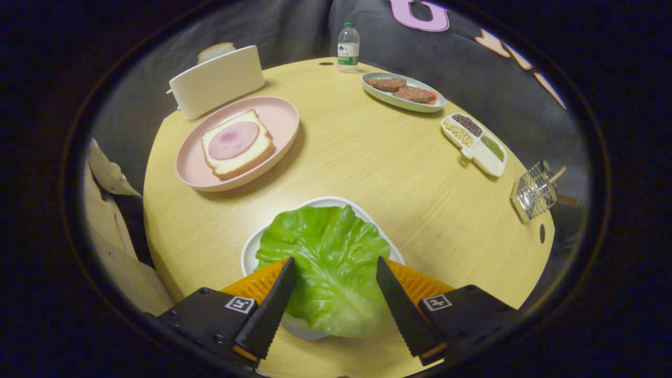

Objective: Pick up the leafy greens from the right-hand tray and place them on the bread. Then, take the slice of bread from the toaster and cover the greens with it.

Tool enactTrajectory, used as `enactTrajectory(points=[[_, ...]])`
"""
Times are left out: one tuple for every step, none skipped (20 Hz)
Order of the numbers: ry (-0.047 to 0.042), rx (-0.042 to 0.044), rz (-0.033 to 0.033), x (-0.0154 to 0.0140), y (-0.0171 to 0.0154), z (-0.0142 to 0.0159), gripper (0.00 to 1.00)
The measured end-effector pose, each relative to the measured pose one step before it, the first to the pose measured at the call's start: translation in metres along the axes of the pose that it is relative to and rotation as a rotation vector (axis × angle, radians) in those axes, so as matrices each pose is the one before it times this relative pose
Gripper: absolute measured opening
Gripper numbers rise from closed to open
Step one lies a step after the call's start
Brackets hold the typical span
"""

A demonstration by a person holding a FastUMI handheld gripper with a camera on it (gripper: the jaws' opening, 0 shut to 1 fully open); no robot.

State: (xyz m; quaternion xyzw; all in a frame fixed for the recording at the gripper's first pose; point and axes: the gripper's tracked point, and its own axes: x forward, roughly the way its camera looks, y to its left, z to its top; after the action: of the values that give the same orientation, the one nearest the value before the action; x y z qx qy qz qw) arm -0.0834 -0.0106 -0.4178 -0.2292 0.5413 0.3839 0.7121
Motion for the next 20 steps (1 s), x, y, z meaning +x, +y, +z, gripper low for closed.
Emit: enactTrajectory(points=[[0.00425,0.01942,-0.00159,-0.00028,-0.00088,-0.00099,0.96],[0.00705,0.00994,-0.00193,0.00257,-0.00083,-0.00029,0.88],[0.00111,0.00368,-0.00188,-0.00084,0.00035,0.0008,0.8],[0.00308,0.00096,-0.00203,-0.00183,0.00136,-0.00051,0.72],[-0.00004,0.00171,-0.00468,-0.00067,0.00055,0.00008,0.64],[0.00249,0.0001,-0.00676,-0.00027,0.00023,-0.00053,0.57],[0.00485,0.00448,-0.00409,0.00009,0.00057,-0.00003,0.49],[-0.00361,0.00095,0.00793,0.00024,0.00369,0.00132,0.41],[-0.00529,0.00617,0.00184,-0.00085,-0.00033,0.00237,0.33],[0.00313,-0.00348,-0.00574,0.00102,0.00227,-0.00222,0.25],[-0.00473,-0.02307,-0.00418,-0.00044,0.00278,0.00199,0.17],[-0.00308,-0.02291,-0.00295,-0.00132,0.00291,-0.00043,0.09],[-0.00623,-0.01657,0.00281,-0.00234,0.00312,0.00169,0.09],[-0.00991,-0.0034,-0.00066,-0.00287,0.00209,0.00206,0.09],[-0.004,0.01544,0.01101,-0.0034,0.00456,0.00251,0.09],[-0.01455,0.01361,0.01555,-0.0053,0.00476,0.0044,0.09],[-0.01238,0.00876,0.00108,-0.00395,0.00243,0.00443,0.09],[-0.0103,0.00189,-0.00802,-0.00249,-0.00084,0.00159,0.07],[-0.01451,-0.00582,-0.02381,-0.00575,-0.00572,0.0031,0.06],[0.00548,0.01405,-0.00049,-0.00227,0.00183,-0.00095,0.05]])
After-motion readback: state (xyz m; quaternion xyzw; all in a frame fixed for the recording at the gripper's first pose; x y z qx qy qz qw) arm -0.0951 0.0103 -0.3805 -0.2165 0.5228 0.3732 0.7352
